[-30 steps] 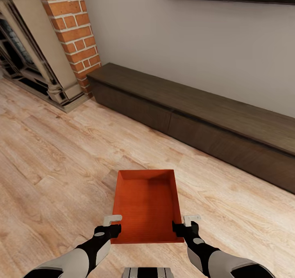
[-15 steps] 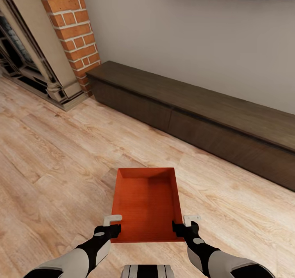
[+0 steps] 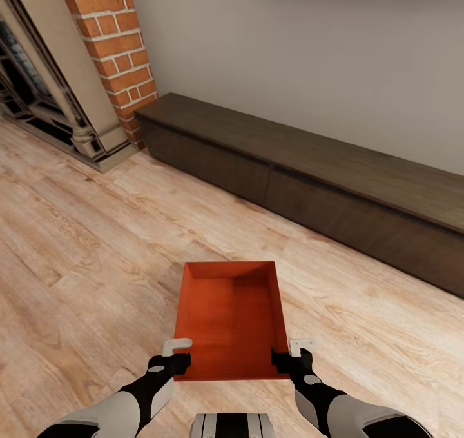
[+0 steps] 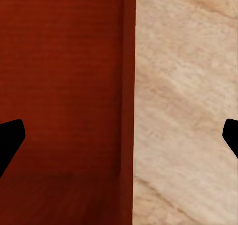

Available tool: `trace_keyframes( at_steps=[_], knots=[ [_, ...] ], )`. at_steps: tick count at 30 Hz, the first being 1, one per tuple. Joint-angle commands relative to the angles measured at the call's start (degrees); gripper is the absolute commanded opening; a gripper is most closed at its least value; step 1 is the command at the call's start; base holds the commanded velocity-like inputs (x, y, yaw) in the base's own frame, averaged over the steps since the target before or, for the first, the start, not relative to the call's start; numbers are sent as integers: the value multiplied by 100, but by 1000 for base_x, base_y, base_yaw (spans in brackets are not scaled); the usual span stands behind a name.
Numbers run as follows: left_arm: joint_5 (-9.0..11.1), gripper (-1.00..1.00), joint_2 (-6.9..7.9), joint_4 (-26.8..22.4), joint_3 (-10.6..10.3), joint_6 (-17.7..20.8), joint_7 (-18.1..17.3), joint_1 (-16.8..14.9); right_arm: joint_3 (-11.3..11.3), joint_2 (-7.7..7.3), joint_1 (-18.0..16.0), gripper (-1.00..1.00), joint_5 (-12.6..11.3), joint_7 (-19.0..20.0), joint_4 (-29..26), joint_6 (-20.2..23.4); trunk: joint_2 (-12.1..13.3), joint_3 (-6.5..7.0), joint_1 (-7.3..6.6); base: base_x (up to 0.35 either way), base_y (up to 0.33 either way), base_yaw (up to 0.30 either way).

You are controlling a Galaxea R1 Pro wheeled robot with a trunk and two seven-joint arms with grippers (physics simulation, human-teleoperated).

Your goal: Move the two storage containers from the living room to the garage. In the garage, place one container on the floor and stack the other container on top of it (either order is fine).

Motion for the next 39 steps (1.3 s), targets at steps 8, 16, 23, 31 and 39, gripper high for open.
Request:
trace_keyframes(
  at_steps=[8,16,23,31,39],
  knots=[
    [31,100,-1,-1,-16,-22,16,-3,49,3,-7,100,-50,-11,17,-31,-324,-147,175,0,0,0],
    [31,100,-1,-2,-16,-22,16,-3,50,3,-7,100,-51,-11,17,-31,-324,-147,175,0,0,0],
    [31,100,-1,-5,-16,-22,16,-3,49,3,-7,100,-51,-11,17,-31,-324,-147,175,0,0,0],
    [31,100,-1,-29,-16,-14,20,-3,52,24,-5,100,-54,-11,17,-148,-324,-147,175,0,0,0],
    [32,-100,-1,-8,-16,-13,18,-3,52,29,-6,-100,-60,-12,17,-222,-324,-147,175,0,0,0]
  ],
)
